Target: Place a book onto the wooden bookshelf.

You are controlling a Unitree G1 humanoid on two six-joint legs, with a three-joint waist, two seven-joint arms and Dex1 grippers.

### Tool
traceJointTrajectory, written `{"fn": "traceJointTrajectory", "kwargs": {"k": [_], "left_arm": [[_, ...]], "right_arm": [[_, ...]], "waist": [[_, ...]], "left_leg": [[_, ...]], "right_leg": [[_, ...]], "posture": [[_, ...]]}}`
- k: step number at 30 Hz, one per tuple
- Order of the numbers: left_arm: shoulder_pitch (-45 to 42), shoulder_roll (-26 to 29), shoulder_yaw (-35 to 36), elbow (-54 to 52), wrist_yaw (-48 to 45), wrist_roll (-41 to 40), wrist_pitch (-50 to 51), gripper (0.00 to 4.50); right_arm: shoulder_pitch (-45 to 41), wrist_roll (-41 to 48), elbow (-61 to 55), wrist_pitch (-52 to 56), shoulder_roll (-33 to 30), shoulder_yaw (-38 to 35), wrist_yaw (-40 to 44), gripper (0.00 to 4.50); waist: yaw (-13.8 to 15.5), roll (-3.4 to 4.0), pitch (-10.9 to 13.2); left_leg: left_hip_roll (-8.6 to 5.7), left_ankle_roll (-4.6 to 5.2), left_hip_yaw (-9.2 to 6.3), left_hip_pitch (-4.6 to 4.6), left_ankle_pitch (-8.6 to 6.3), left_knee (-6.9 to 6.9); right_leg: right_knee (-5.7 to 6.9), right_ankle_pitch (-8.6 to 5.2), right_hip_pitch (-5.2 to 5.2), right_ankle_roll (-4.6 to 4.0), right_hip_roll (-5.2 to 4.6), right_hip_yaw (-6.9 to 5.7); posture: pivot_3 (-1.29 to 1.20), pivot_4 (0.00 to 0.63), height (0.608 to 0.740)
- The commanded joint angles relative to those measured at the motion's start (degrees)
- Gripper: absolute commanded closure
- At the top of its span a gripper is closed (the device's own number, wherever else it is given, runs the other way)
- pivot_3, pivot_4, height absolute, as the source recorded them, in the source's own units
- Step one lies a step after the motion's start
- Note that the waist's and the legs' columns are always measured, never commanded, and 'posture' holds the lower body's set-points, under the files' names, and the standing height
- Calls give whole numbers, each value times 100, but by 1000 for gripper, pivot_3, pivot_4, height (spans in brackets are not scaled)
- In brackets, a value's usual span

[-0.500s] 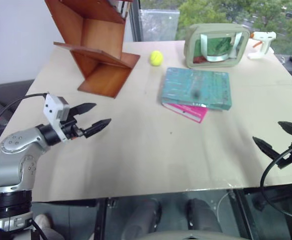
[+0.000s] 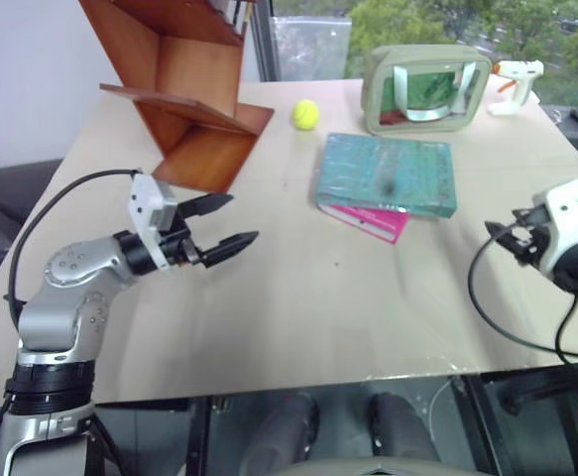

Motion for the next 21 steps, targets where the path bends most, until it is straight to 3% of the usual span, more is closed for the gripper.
{"fn": "traceJointTrajectory", "kwargs": {"k": [1,2,4,7,13,21], "left_arm": [[-124,-6,-113,-417,-141,-117,-69,0],[-115,16,-174,-460,-215,-70,-127,0],[-52,-9,-166,-525,-201,-95,-120,0],[63,-32,-114,-571,-168,-96,-138,0],[241,-58,-63,-511,-39,-47,-167,0],[248,-213,-153,-341,227,125,-107,0]], "right_arm": [[-827,-701,1230,-598,212,614,-270,3867],[-1060,-874,1611,-794,291,778,-303,4399],[-1511,-1211,2479,-1460,492,1105,-266,4464],[-1744,-1188,2875,-2027,742,1238,108,4464],[-1275,-832,1532,-1838,991,1364,758,4464],[-857,-641,319,-1227,1362,1617,840,4464]], "waist": [[-2,0,0],[-13,0,0],[-28,0,0],[-45,0,0],[-110,0,0],[-134,1,-1]], "left_leg": [[2,2,1,-1,2,-5],[4,3,1,1,2,-9],[8,3,13,-2,2,-20],[11,3,28,-7,3,-42],[18,3,42,-67,4,-55],[28,1,53,-67,5,-54]], "right_leg": [[0,0,-4,-1,0,2],[-1,0,-5,-1,1,2],[-2,1,-17,-2,4,12],[-8,0,-34,-3,6,25],[-14,-1,-106,-6,33,43],[3,2,-114,-10,45,50]], "posture": [[0,150,740],[0,150,740],[0,150,740],[0,150,740],[0,150,740],[0,150,740]]}}
